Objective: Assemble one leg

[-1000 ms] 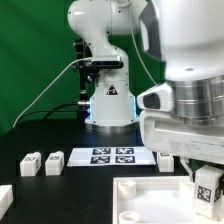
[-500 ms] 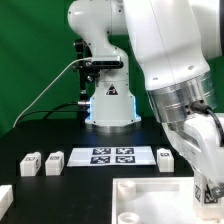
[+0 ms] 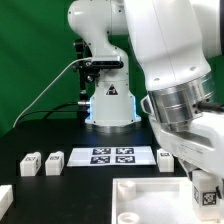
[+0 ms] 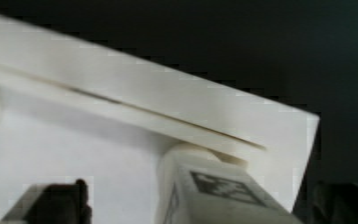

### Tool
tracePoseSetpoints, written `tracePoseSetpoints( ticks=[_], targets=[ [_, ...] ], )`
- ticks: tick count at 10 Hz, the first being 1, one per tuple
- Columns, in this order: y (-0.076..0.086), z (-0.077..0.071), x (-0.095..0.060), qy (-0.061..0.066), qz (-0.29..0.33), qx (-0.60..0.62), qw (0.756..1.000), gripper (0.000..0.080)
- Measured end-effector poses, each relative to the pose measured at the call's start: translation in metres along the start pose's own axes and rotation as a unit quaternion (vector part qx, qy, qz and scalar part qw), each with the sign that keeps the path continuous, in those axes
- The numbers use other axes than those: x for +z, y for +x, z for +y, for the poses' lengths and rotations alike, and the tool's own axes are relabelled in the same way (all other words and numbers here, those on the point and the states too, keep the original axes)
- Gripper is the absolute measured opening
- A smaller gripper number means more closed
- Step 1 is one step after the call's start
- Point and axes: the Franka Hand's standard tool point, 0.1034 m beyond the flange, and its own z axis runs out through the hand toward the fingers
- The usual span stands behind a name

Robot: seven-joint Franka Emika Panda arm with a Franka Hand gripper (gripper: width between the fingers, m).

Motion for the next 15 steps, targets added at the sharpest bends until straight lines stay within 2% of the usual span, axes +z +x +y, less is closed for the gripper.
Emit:
tracePoseSetpoints(
  ticks=[1, 2, 4, 5, 6, 7, 8, 9, 10, 12, 15],
  targets=[
    [0.001, -0.003, -0.004, -0.008, 0.010, -0.086, 0.996, 0.0638],
    [0.001, -0.004, -0.004, -0.005, 0.012, -0.135, 0.991, 0.0647],
    [0.003, -0.003, -0.003, -0.007, 0.012, -0.227, 0.974, 0.0649],
    [0.003, -0.004, -0.004, -0.019, 0.021, -0.286, 0.958, 0.0649],
    [0.002, -0.009, -0.006, -0.042, 0.042, -0.369, 0.928, 0.0649],
    [0.002, -0.014, -0.006, -0.040, 0.061, -0.433, 0.899, 0.0649],
    [0.003, -0.014, -0.004, -0.035, 0.067, -0.448, 0.891, 0.0649],
    [0.003, -0.013, -0.004, -0.035, 0.066, -0.442, 0.894, 0.0612],
    [0.002, -0.014, -0.004, -0.033, 0.066, -0.427, 0.901, 0.0612],
    [0.002, -0.014, -0.003, -0.025, 0.066, -0.359, 0.931, 0.0326],
    [0.006, -0.013, -0.004, -0.012, 0.067, -0.208, 0.976, 0.0321]
  ],
)
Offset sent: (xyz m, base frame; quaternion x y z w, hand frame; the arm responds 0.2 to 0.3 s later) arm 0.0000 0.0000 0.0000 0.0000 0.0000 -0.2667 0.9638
